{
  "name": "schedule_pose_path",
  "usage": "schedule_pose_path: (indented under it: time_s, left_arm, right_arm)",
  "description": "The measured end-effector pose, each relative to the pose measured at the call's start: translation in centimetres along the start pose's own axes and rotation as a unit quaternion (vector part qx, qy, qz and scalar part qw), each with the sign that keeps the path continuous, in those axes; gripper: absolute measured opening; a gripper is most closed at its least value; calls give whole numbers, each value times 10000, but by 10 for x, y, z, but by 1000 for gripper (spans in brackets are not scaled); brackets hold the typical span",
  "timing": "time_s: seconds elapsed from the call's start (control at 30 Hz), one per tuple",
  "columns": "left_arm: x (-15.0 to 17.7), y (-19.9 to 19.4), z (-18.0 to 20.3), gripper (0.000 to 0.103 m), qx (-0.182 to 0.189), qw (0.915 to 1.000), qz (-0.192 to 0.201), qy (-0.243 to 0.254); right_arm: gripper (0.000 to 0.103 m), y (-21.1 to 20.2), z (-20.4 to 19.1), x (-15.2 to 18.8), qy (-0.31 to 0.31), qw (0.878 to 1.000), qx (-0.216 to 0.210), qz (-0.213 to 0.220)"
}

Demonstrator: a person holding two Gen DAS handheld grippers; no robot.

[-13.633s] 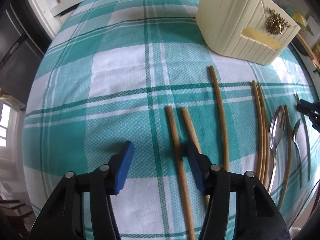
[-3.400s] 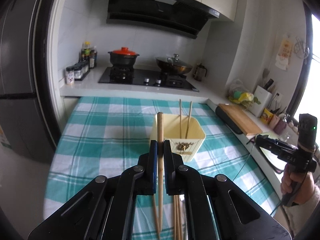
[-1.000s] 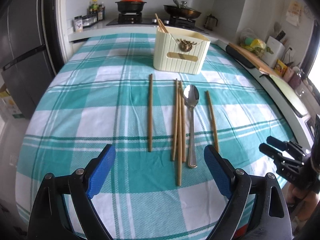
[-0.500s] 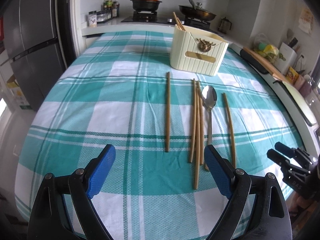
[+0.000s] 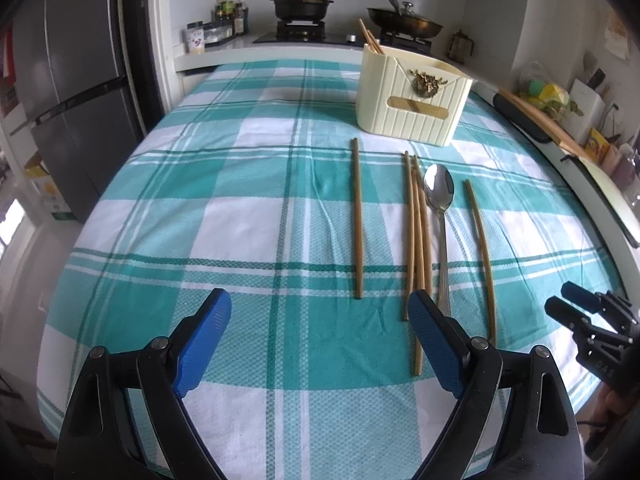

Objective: Organize utensils
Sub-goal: 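Move the right tool down and close on a single wooden chopstick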

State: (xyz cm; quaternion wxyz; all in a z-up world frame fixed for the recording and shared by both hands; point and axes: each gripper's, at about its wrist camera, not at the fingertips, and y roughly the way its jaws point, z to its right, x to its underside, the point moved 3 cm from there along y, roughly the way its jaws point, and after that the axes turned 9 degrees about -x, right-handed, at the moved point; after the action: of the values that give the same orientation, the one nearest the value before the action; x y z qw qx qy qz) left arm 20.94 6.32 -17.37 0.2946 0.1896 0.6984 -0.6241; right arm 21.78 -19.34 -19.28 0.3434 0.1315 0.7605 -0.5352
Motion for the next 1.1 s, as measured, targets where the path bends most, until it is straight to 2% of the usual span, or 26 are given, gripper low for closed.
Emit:
schedule_pose_path:
  time_s: [0.2,0.37,0.57,0.73,0.9,1.0,1.1]
  left_arm:
    - [1,3,-4,91,-3,10000,-36,-82]
    - [2,5,-4,91,-1,9999,-58,-83]
    - [0,2,-7,91,-40,10000,-5,-54]
    - [-9,11,-4,91,-2,9999,-59,93]
    - [-31,32,8,91,88,9990,-158,399]
    - [-44,50,22,91,258,9975,-246,615]
    - [-53,73,35,89,238,9962,-358,759]
  right_arm:
    - [46,7,-1,-7,60,9999,-99,-66]
    - [46,33,-14,-36,-15,9991,-368,-204]
    - [46,83,-19,-66,12,9980,-325,-535]
    - [45,99,-16,-64,-115,9975,-43,-695]
    - [25,85,-6,-54,-264,9974,180,-641]
    - [20,76,5,-45,-240,9975,353,-572]
    - [20,65,18,-38,-224,9971,510,-527]
